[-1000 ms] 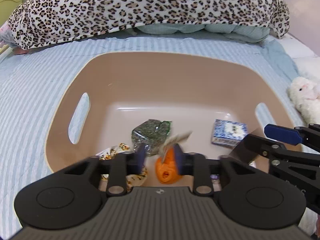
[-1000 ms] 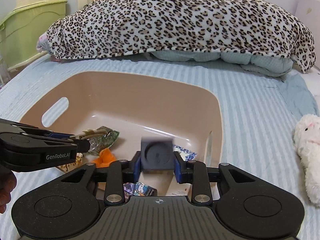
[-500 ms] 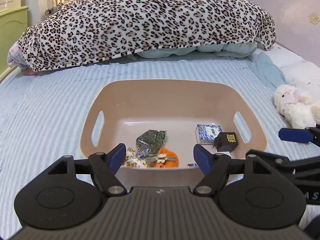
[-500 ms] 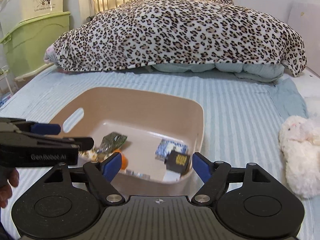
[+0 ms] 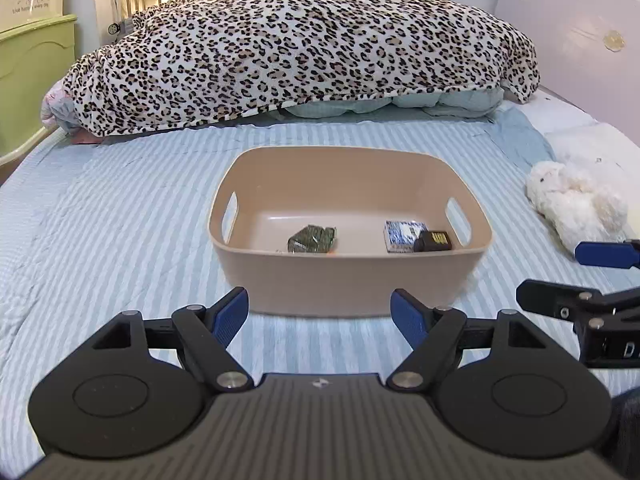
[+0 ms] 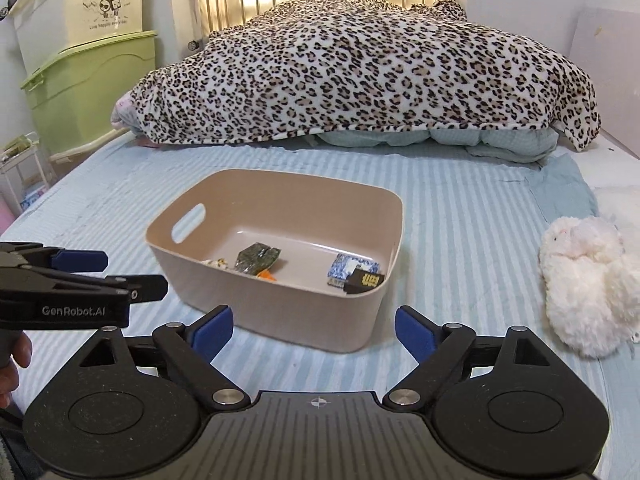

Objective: Organize objects

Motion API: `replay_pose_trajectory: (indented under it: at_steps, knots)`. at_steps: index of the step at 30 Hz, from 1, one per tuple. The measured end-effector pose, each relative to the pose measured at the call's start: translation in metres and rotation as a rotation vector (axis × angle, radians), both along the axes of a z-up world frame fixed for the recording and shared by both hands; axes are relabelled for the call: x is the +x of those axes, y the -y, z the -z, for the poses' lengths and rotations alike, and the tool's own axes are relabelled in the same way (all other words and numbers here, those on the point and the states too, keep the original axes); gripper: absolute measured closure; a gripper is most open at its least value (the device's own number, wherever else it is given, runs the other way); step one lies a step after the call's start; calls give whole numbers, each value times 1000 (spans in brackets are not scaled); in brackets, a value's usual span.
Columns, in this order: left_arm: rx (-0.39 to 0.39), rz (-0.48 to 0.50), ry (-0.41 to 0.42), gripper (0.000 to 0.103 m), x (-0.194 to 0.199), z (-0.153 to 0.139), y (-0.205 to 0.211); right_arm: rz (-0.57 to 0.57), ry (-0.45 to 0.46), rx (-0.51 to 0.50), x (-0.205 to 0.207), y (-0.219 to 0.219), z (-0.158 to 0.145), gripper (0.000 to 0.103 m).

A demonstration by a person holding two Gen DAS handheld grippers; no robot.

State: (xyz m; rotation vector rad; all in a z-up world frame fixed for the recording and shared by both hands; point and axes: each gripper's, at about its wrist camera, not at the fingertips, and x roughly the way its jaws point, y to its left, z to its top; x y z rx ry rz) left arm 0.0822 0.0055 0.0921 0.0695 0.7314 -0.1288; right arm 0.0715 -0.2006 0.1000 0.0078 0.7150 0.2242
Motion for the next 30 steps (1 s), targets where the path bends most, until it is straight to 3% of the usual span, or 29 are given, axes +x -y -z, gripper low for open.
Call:
replay_pose_trajectory:
  at_steps: [16, 30]
  knots:
    - [43, 20, 20, 24, -81, -6, 3, 10, -12, 30, -75, 4, -5, 9]
    - [20, 37, 54, 24, -133, -16, -1, 5, 5, 92, -123, 9, -18, 5]
